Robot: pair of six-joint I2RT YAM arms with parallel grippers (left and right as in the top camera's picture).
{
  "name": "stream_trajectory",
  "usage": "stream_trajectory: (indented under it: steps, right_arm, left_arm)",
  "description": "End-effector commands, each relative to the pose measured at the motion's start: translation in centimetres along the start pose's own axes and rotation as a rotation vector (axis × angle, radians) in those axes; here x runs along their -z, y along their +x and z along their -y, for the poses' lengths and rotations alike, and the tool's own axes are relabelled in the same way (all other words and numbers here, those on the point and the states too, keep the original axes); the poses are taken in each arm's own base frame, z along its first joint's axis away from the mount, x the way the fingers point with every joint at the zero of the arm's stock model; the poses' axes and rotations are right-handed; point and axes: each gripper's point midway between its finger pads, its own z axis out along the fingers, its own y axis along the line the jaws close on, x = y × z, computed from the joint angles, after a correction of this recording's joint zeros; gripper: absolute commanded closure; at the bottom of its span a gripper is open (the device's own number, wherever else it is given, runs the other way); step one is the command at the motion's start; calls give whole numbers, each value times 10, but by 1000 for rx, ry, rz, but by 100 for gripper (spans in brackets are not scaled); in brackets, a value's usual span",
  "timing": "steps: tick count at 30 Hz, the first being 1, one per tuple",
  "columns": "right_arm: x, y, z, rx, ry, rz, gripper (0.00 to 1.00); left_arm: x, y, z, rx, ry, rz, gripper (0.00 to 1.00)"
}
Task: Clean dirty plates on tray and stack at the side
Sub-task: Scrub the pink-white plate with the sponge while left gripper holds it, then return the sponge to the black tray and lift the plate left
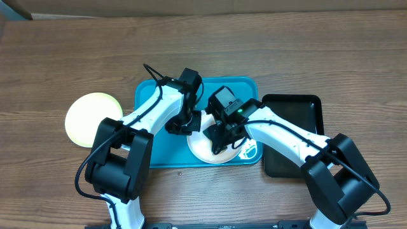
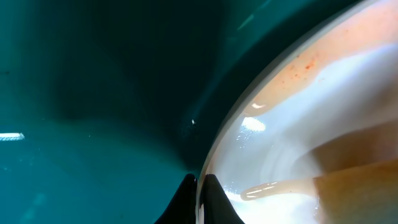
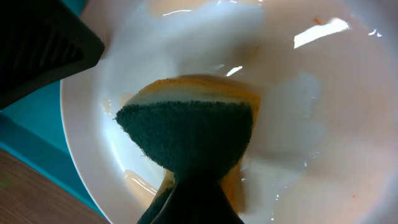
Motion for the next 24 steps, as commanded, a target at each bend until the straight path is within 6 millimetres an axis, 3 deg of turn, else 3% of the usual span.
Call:
stream_trajectory:
  steps: [1, 5, 9, 15, 20, 24]
  right_arm:
    - [11, -5, 5, -24, 0, 18, 96]
    - [36, -20, 33, -135, 91, 82, 96]
    - [80, -37, 53, -202, 112, 203, 96]
    - [145, -31, 107, -418, 157, 330, 96]
    - [163, -3, 151, -555, 199, 293, 96]
    - [154, 18, 166, -541, 157, 220, 96]
  left_arm:
    - [2, -2, -21, 79, -117, 26, 96]
    - [13, -6, -26, 94, -124, 63, 96]
    - [32, -12, -35, 122, -153, 133, 96]
    - [71, -18, -48, 172, -200, 271, 96]
    - [106, -19, -60, 190, -250, 383, 96]
    - [133, -19, -72, 209, -297, 475, 96]
